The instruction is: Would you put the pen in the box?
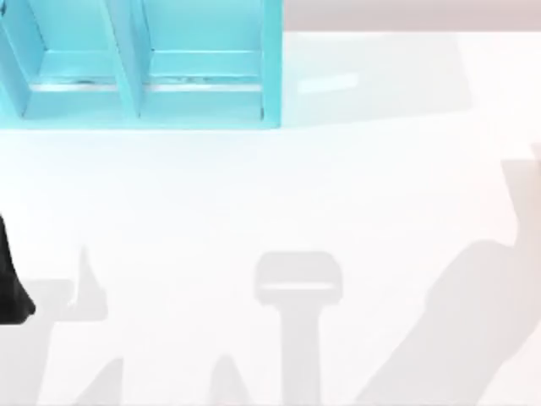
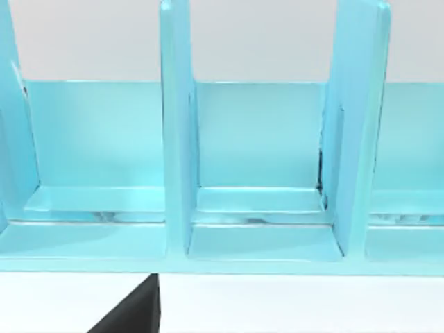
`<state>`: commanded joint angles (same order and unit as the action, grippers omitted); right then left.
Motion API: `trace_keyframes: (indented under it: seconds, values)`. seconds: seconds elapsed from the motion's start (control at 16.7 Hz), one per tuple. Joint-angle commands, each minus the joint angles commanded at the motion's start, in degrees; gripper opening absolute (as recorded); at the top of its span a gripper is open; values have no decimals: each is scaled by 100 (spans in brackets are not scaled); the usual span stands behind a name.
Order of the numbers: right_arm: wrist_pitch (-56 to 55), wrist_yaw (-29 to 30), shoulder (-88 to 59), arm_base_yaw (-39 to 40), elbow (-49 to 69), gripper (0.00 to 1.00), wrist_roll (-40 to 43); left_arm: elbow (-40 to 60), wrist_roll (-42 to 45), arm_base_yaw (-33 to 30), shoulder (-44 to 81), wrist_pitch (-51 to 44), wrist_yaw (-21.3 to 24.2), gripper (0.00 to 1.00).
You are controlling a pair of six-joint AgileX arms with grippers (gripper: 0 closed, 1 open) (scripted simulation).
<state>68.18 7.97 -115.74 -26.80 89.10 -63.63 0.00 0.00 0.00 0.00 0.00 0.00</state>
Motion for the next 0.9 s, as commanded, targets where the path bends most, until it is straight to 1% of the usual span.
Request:
trace_keyframes:
  seconds: [0.54, 0.6, 0.9]
  values:
    - [0, 0, 0, 0, 0, 98, 0, 0, 0, 0, 0, 0, 0, 100]
    - [0, 0, 0, 0, 0, 100, 0, 0, 0, 0, 0, 0, 0, 100]
    - [0, 0, 0, 0, 0, 100, 0, 0, 0, 0, 0, 0, 0, 100]
